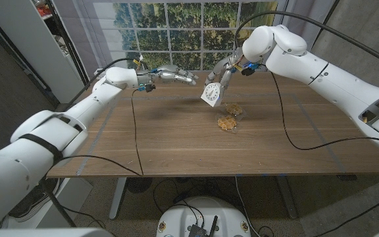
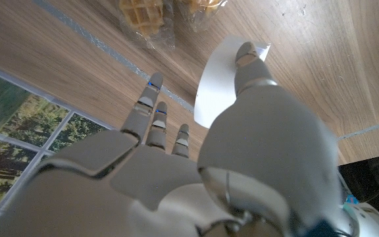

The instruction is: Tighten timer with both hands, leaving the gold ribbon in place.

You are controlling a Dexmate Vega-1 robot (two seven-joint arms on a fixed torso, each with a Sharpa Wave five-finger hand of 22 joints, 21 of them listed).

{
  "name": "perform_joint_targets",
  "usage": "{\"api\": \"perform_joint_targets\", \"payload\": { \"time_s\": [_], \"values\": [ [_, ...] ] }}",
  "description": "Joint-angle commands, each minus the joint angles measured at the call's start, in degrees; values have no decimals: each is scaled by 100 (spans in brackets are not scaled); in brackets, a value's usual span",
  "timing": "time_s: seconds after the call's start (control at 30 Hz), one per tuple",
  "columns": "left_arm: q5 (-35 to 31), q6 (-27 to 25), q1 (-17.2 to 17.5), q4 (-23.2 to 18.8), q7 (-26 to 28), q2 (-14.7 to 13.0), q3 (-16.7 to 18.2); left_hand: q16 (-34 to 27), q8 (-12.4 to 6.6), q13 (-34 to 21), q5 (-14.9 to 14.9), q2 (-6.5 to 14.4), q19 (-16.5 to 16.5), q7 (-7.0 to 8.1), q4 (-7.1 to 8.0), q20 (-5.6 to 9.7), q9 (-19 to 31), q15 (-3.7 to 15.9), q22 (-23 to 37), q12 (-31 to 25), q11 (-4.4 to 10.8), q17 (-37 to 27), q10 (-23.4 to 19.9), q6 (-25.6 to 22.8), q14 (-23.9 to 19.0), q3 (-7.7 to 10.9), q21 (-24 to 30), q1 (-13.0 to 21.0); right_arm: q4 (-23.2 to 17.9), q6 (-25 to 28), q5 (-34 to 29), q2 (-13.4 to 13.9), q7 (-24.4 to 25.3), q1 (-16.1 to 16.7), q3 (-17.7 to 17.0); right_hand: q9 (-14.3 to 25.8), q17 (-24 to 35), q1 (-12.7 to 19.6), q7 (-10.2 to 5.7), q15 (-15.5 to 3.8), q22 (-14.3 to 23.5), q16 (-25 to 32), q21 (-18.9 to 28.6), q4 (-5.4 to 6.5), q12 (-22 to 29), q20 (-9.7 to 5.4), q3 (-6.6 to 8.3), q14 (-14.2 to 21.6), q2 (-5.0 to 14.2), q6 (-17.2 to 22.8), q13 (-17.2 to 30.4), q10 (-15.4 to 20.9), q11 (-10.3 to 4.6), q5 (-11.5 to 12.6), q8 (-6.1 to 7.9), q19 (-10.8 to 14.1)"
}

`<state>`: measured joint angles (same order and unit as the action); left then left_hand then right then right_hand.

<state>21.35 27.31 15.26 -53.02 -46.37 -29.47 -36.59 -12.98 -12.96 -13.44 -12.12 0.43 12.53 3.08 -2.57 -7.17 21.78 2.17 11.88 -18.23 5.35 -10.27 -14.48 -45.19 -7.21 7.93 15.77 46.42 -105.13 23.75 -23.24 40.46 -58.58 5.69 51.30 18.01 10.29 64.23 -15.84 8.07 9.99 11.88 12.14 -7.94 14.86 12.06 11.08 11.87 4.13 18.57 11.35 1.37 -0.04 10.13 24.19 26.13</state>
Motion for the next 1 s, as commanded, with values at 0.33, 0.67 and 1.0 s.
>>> {"api": "perform_joint_targets", "payload": {
  "time_s": [0.33, 0.67, 1.0],
  "values": [
    [-1556, 1277, 1322, -1467, 3060, -199, 289, 52, 169, -74, -24, 114, 152, 502, -210, 120, -65, 143, 26, -22, 79, -26, -76, 399, -137, 112, 85, 373, -345, 933, 363, 64, 556, 101, -13, 241, 28, -149, 738, -71, 22, 46, 45, 41, 85, -6, -52, 240, -1, 1296, 62, 321, 131, 12, 333, 234],
    [-1905, 1491, 1561, -1356, 3732, -94, 300, 74, 61, -151, -43, 176, 189, 580, -403, 162, -15, 216, 37, -38, 104, -31, -104, 345, -202, 190, 109, 715, -520, 1392, 685, 56, 951, 157, -54, 281, 33, -239, 920, 46, 19, 67, 53, 63, 98, -12, -93, 378, -16, 1322, 74, 460, 285, 12, 337, 340],
    [-2199, 1694, 1645, -1155, 4272, 43, 292, 58, -46, -230, -60, 252, 200, 568, -470, 157, 78, 267, 47, -99, 121, -45, -219, 245, -306, 225, 126, 885, -614, 1660, 1121, 83, 1272, 138, -56, 298, 31, -270, 1052, 81, 16, 67, 58, 58, 126, -8, -108, 450, -24, 1371, 79, 612, 369, 17, 344, 416]
  ]
}}
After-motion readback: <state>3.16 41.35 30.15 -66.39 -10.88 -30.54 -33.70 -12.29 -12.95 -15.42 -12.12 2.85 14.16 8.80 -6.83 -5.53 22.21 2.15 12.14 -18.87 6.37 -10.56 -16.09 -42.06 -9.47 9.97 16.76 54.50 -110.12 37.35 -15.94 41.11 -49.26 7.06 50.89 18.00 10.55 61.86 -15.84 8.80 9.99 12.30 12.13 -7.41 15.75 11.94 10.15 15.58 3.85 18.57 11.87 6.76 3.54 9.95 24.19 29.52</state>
